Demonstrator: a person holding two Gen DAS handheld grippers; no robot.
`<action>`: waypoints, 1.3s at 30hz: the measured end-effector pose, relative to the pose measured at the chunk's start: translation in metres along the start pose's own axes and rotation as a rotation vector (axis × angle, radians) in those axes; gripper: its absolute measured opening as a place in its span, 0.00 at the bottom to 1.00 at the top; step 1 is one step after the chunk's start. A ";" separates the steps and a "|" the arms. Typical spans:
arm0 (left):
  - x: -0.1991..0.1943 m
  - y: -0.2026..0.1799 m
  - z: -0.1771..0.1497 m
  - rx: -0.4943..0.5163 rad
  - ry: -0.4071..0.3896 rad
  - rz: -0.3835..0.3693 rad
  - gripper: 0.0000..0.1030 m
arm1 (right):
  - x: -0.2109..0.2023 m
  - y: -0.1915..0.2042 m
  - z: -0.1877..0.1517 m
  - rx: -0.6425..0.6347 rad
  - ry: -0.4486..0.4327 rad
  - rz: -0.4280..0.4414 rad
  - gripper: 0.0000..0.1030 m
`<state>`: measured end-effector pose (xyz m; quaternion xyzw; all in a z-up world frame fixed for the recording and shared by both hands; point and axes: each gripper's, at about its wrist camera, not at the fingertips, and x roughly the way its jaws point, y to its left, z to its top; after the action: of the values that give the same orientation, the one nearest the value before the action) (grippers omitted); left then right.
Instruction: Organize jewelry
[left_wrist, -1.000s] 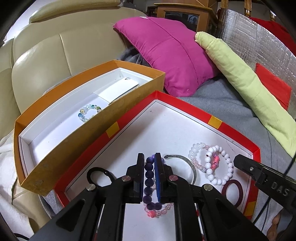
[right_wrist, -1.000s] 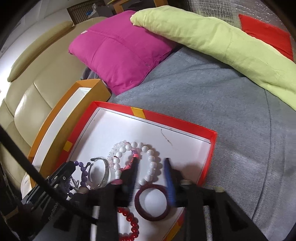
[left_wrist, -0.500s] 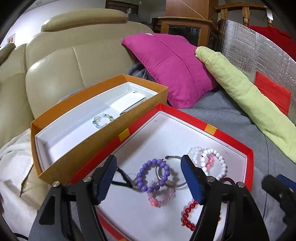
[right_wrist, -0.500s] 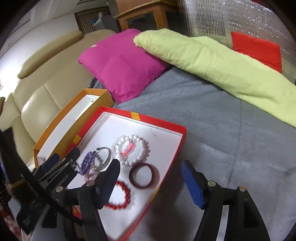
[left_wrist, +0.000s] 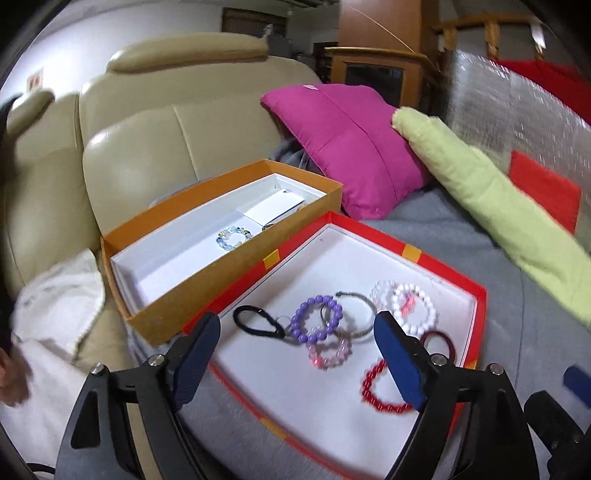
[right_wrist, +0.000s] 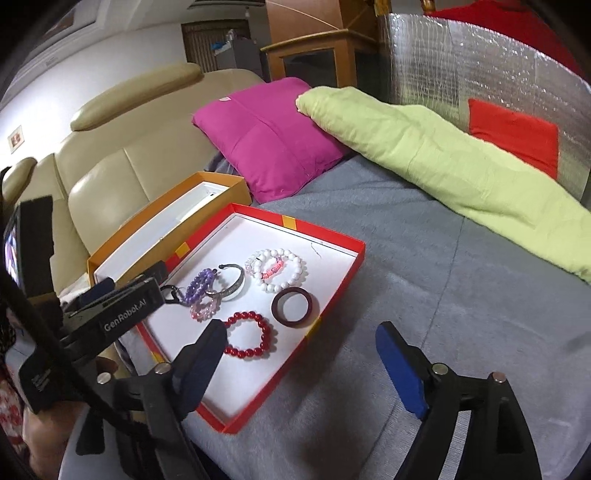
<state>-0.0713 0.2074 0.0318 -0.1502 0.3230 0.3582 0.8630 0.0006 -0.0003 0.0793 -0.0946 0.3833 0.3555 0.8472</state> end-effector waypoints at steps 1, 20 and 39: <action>-0.004 -0.003 0.000 0.020 0.002 0.015 0.84 | -0.002 0.000 -0.003 -0.006 -0.003 -0.001 0.86; -0.041 -0.004 -0.017 0.053 0.012 0.024 0.85 | -0.014 -0.013 -0.028 0.050 -0.002 0.027 0.92; -0.048 0.017 -0.018 0.023 0.014 0.030 0.95 | -0.015 0.005 -0.019 0.005 -0.022 0.014 0.92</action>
<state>-0.1174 0.1857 0.0502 -0.1380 0.3354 0.3661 0.8570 -0.0199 -0.0128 0.0774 -0.0860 0.3754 0.3615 0.8491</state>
